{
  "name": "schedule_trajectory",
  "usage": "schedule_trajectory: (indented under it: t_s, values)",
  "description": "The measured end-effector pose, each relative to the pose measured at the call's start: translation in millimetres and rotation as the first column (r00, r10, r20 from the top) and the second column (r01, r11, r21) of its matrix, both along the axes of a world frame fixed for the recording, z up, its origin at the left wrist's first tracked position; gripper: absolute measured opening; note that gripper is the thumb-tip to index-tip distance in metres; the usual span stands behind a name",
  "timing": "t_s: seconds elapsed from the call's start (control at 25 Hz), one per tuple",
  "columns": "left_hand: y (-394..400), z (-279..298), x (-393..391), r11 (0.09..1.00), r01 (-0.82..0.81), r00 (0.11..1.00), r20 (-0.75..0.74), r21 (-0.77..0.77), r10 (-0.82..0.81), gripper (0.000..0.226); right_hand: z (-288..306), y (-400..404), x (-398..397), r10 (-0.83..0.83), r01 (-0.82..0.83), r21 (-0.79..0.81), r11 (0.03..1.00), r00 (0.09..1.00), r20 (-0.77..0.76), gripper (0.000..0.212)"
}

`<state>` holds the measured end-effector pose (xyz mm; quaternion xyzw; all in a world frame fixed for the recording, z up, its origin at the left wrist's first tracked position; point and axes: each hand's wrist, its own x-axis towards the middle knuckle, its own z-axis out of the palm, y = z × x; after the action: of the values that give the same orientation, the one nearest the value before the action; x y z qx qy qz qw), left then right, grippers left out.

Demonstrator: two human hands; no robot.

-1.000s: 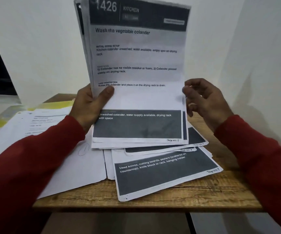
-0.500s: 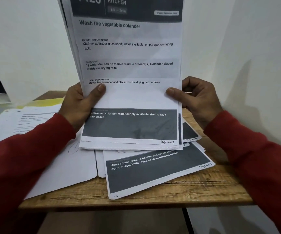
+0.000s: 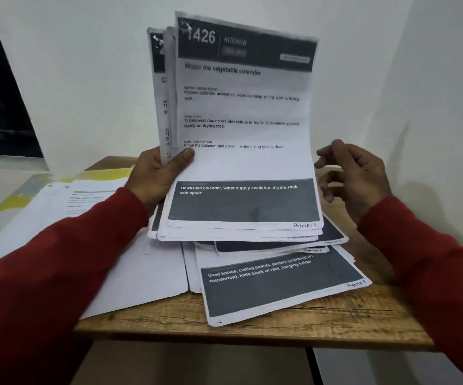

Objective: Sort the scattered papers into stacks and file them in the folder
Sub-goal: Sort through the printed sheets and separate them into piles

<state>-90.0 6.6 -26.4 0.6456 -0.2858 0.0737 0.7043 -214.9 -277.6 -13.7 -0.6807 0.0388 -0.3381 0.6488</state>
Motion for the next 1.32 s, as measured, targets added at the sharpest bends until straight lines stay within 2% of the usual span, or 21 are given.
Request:
schedule_trajectory:
  t_s: [0.08, 0.16, 0.32, 0.44, 0.48, 0.56, 0.64, 0.68, 0.72, 0.76, 1.08, 1.16, 1.2, 1.32]
  values:
    - [0, -3, -1, 1.000, 0.012, 0.999, -0.046, -0.026, -0.013, 0.010, -2, 8, 2, 0.084, -0.084, -0.004, 0.996, 0.996, -0.043, 0.025]
    - [-3, -7, -3, 0.999, 0.032, 0.997, -0.070, -0.019, -0.034, 0.010, -8, 21, 7, 0.122, -0.128, -0.073, 0.989, 0.988, -0.090, 0.022]
    - [-7, -8, -6, 0.996, 0.083, 0.988, -0.125, -0.043, -0.088, 0.013, -10, 25, 12, 0.026, -0.027, -0.090, 0.996, 1.000, -0.009, 0.041]
    - [-7, -8, -7, 0.994, 0.090, 0.984, -0.151, -0.059, -0.098, 0.014, -5, 20, 12, 0.015, -0.016, -0.050, 0.999, 1.000, -0.012, 0.050]
    - [-7, -8, -7, 0.996, 0.078, 0.986, -0.143, -0.040, -0.083, 0.013, -5, 9, 17, -0.013, 0.012, -0.031, 0.999, 1.000, -0.009, 0.047]
    - [-6, -9, -6, 0.997, 0.070, 0.988, -0.138, -0.030, -0.074, 0.013, 1, -15, 18, -0.201, 0.201, 0.013, 0.979, 0.979, 0.016, 0.037]
    - [-4, -9, -5, 0.995, 0.083, 0.985, -0.149, -0.053, -0.090, 0.016, 9, -41, 12, -0.394, 0.380, 0.170, 0.909, 0.917, 0.061, 0.033]
    - [-4, -10, -3, 0.995, 0.082, 0.984, -0.155, -0.061, -0.090, 0.020, 12, -51, 6, -0.431, 0.402, 0.242, 0.883, 0.899, 0.079, 0.023]
    - [-4, -10, -3, 0.995, 0.079, 0.983, -0.161, -0.062, -0.088, 0.023, 11, -60, 4, -0.443, 0.403, 0.282, 0.871, 0.892, 0.091, 0.013]
    - [-5, -11, -3, 0.995, 0.078, 0.982, -0.167, -0.061, -0.087, 0.024, 11, -63, 2, -0.439, 0.395, 0.296, 0.870, 0.893, 0.098, 0.011]
    - [-4, -12, 6, 0.994, 0.091, 0.982, -0.160, -0.066, -0.101, 0.030, 7, -54, 11, -0.326, 0.285, 0.246, 0.926, 0.934, 0.147, 0.018]
    - [1, -7, 16, 0.995, 0.040, 0.987, -0.151, -0.096, -0.054, 0.022, 7, -52, 9, -0.313, 0.267, 0.257, 0.929, 0.937, 0.157, 0.018]
    - [7, -3, 25, 0.993, -0.035, 0.991, -0.133, -0.111, 0.020, 0.015, 7, -51, 8, -0.298, 0.254, 0.258, 0.932, 0.943, 0.150, 0.018]
    - [41, 3, 56, 0.919, -0.373, 0.928, -0.064, -0.126, 0.367, 0.010, 7, -29, 2, -0.164, 0.154, 0.165, 0.974, 0.985, 0.046, 0.017]
